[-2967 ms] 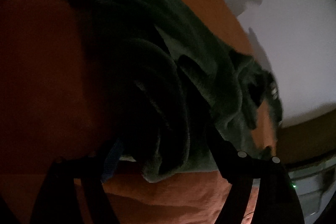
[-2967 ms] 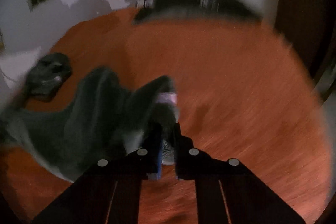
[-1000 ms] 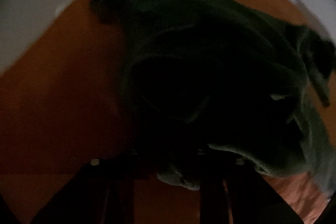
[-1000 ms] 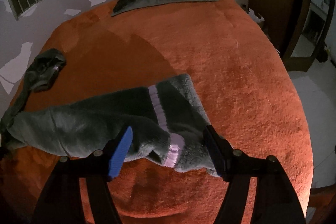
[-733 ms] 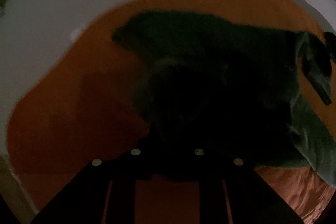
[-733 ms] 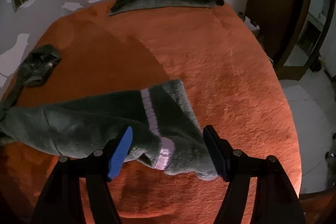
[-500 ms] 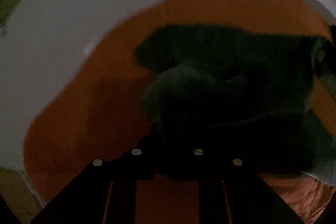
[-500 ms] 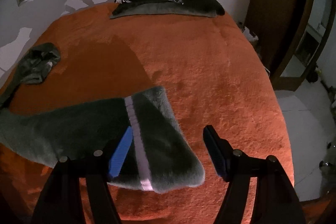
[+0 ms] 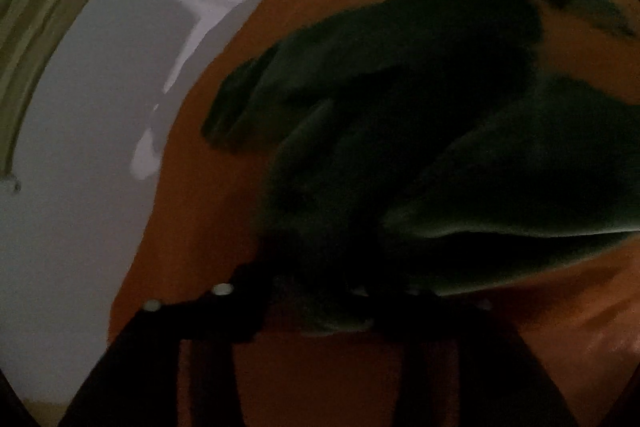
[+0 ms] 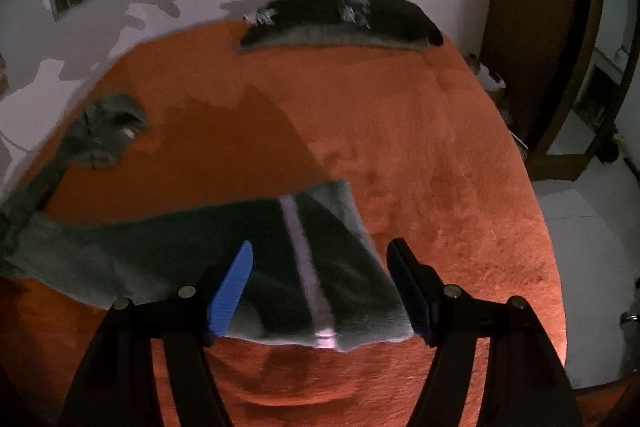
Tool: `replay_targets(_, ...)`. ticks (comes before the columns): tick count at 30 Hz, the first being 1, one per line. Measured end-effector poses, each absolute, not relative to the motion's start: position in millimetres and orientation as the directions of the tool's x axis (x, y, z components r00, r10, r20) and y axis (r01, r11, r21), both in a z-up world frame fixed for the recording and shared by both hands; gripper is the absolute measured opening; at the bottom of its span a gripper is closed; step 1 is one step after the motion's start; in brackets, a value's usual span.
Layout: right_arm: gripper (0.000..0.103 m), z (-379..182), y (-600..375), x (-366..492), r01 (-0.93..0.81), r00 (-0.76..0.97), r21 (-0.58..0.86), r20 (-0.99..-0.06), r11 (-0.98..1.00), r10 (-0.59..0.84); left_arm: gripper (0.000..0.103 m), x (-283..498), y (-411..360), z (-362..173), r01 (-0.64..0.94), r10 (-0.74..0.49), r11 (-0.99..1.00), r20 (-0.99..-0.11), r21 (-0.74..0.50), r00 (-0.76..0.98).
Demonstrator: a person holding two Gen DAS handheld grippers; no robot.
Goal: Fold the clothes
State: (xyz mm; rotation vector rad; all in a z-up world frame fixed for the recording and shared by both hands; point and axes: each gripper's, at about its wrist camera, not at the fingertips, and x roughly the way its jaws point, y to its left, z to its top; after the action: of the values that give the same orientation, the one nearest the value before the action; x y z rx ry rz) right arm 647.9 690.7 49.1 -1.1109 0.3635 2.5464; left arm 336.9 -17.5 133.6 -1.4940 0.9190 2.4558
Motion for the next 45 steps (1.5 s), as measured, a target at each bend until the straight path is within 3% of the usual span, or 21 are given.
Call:
replay_targets(9, 0.069, 131.7, 630.7, 634.0, -0.224, -0.825, 0.386, -0.564, -0.895, -0.037, 0.053, 384.2, 65.0, 205.1, -0.592, -0.025, -0.768, -0.934, 0.246, -0.356)
replay_targets(13, 0.069, 160.0, 571.9, 626.1, -0.182, -0.836, 0.474, -0.536, -0.862, -0.118, 0.057, 422.1, 92.6, 217.0, -0.65, -0.026, -0.688, -0.906, 0.323, -0.423)
replay_targets(17, 0.069, 185.8, 517.3, 634.3, -0.197, -0.831, 0.558, -0.531, -0.806, -0.165, 0.058, 441.2, 80.7, 230.1, -0.677, 0.102, -0.685, -0.885, 0.268, -0.454)
replay_targets(22, 0.069, 222.5, 462.0, 636.3, -0.326, -0.714, 0.473, -0.691, -0.819, -0.114, 0.067, 464.4, 47.2, 226.2, -0.678, 0.255, -0.735, -0.917, 0.022, -0.307)
replay_targets(25, 0.069, 237.1, 434.3, 625.6, -0.378, -0.623, 0.376, -0.779, -0.846, -0.068, 0.068, 461.7, 46.0, 199.9, -0.638, 0.184, -0.77, -0.946, 0.029, -0.265)
replay_targets(28, 0.069, 251.6, 406.5, 614.9, -0.417, -0.522, 0.271, -0.853, -0.867, -0.016, 0.068, 465.8, 44.3, 175.2, -0.647, 0.214, -0.762, -0.95, -0.019, -0.225)
replay_targets(34, 0.069, 226.0, 364.0, 592.6, -0.357, -0.366, 0.072, -0.928, -0.931, 0.069, 0.068, 453.0, 12.1, 122.6, -0.668, 0.134, -0.737, -0.947, 0.101, -0.292)
replay_targets(40, 0.069, 170.0, 352.8, 573.9, -0.28, -0.295, -0.081, -0.941, -0.957, 0.166, 0.068, 447.0, 5.4, 100.1, -0.667, 0.135, -0.72, -0.903, 0.194, -0.408)
replay_targets(43, 0.069, 129.1, 346.9, 559.3, -0.338, -0.339, -0.078, -0.92, -0.938, 0.198, 0.068, 450.5, 12.7, 106.7, -0.651, 0.162, -0.716, -0.848, 0.25, -0.504)
replay_targets(45, 0.069, 89.2, 345.8, 541.5, -0.39, -0.4, 0.02, -0.904, -0.92, 0.15, 0.068, 452.3, 24.8, 115.0, -0.64, 0.174, -0.708, -0.804, 0.299, -0.568)
